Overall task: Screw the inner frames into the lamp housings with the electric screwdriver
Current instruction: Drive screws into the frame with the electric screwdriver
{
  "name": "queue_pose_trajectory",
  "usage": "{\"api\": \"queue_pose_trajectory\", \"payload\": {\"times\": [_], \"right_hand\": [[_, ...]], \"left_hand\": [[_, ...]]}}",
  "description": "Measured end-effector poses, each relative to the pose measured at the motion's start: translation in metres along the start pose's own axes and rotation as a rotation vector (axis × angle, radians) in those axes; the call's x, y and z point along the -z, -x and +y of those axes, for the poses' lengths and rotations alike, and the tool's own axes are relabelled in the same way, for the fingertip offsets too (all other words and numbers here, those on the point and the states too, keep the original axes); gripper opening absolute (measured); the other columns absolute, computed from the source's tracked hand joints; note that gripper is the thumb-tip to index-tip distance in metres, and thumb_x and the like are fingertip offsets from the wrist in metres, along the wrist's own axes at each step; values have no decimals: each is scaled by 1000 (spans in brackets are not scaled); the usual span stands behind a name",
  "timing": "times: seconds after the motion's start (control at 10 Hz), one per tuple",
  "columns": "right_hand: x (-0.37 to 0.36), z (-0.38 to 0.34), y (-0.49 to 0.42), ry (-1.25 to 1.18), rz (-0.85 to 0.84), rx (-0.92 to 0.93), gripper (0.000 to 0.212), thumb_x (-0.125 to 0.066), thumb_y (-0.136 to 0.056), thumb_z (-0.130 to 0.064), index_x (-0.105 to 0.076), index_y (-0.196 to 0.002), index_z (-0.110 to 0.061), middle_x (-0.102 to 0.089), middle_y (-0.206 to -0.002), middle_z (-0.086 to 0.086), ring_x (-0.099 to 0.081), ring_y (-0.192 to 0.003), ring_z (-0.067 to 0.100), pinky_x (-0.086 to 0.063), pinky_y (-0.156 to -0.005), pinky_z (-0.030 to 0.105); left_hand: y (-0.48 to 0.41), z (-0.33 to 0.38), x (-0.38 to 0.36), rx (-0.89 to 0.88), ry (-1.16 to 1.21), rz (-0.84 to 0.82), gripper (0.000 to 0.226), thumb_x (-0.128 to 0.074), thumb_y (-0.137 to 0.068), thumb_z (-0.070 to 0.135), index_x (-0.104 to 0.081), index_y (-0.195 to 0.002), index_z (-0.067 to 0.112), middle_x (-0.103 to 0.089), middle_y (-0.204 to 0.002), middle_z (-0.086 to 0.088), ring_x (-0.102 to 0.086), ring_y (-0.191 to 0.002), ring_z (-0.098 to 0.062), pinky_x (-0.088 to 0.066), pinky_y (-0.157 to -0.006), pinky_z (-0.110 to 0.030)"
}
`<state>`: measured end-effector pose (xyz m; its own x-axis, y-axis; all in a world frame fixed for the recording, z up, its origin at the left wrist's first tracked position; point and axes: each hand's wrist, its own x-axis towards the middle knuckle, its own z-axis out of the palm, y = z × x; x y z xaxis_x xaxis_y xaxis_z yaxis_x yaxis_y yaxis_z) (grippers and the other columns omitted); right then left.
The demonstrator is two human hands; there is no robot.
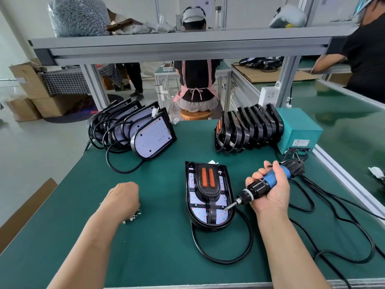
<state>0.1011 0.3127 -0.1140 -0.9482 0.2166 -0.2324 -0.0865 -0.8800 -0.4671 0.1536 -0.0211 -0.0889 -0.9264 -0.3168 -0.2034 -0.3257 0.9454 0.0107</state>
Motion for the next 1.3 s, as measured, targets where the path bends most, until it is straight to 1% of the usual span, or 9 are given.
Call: {"api": "queue_pose_trajectory", "payload": {"times": [0.1, 0.3, 0.6, 0.8, 0.9, 1.0, 1.1, 1.2, 1.3], "right_hand": [[0, 0, 0, -3, -3, -3, 15, -62, -97, -31, -58, -97, -17, -51, -66, -7, -47, -50, 7, -37, -49, 21], [0, 0, 0, -1, 1, -3, 15, -62, -97, -31, -58, -98, -17, -51, -67, -7, -48, -51, 7, -37, -50, 21], [-2, -1, 2, 10, 2, -10, 14, -61, -97, -31, -58, -96, -17, -51, -66, -7, -48, -50, 7, -37, -49, 21], [-1, -1, 2, 9, 5, -9, 15, -62, -97, -31, -58, -96, -17, -51, -67, -7, -47, -50, 7, -38, -47, 21], [0, 0, 1, 11, 2, -7, 15, -63, -97, -31, -58, -96, -17, -51, -67, -7, -48, -50, 7, -38, -48, 21], [0, -1, 1, 13, -2, -9, 14, -63, -96, -30, -58, -96, -17, -52, -68, -7, -48, -50, 7, -38, -48, 21], [-3, -1, 4, 8, 15, -12, 14, -63, -97, -30, -58, -95, -17, -52, -66, -8, -48, -50, 7, -37, -49, 21], [-14, -2, 10, -34, 49, -30, 14, -63, -96, -30, -56, -91, -18, -51, -66, -9, -47, -49, 7, -35, -53, 20], [-37, -4, 20, -65, 79, -33, 14, -66, -93, -28, -56, -93, -18, -53, -64, -8, -49, -49, 8, -36, -52, 21]], "left_hand": [[1, -1, 0, 18, -2, 12, 20, -53, -86, 5, -66, -100, 8, -68, -97, -7, -65, -96, -28, -56, -80, -36], [3, -6, 2, 24, 28, 68, 20, -53, -88, 6, -70, -94, 15, -70, -96, -5, -66, -95, -28, -50, -73, -31], [4, -9, 1, 60, 82, 31, 20, -51, -92, 10, -67, -101, 2, -70, -102, -12, -61, -91, -31, -53, -79, -35], [4, -11, 1, 93, 186, 104, 16, -56, -88, 7, -71, -85, 12, -69, -92, -6, -64, -90, -31, -48, -67, -31], [5, -12, 5, 98, 236, 118, 27, -57, -88, 6, -65, -73, 26, -67, -88, 1, -63, -89, -26, -41, -62, -28], [8, -12, 9, 99, 257, 134, 26, -55, -88, 5, -65, -75, 25, -68, -90, 0, -63, -89, -25, -42, -64, -28], [14, -6, 12, 30, 567, 178, 23, -60, -89, 0, -69, -77, 18, -68, -75, -2, -62, -68, -19, -45, -59, -27], [36, 21, 21, -118, 1319, 6, 19, -64, -89, -11, -72, -83, 6, -65, -67, -3, -58, -60, -13, -51, -58, -21], [62, 58, 25, -221, 1843, -230, 12, -69, -75, -8, -72, -81, 2, -65, -70, -6, -62, -59, -10, -54, -57, -17]]}}
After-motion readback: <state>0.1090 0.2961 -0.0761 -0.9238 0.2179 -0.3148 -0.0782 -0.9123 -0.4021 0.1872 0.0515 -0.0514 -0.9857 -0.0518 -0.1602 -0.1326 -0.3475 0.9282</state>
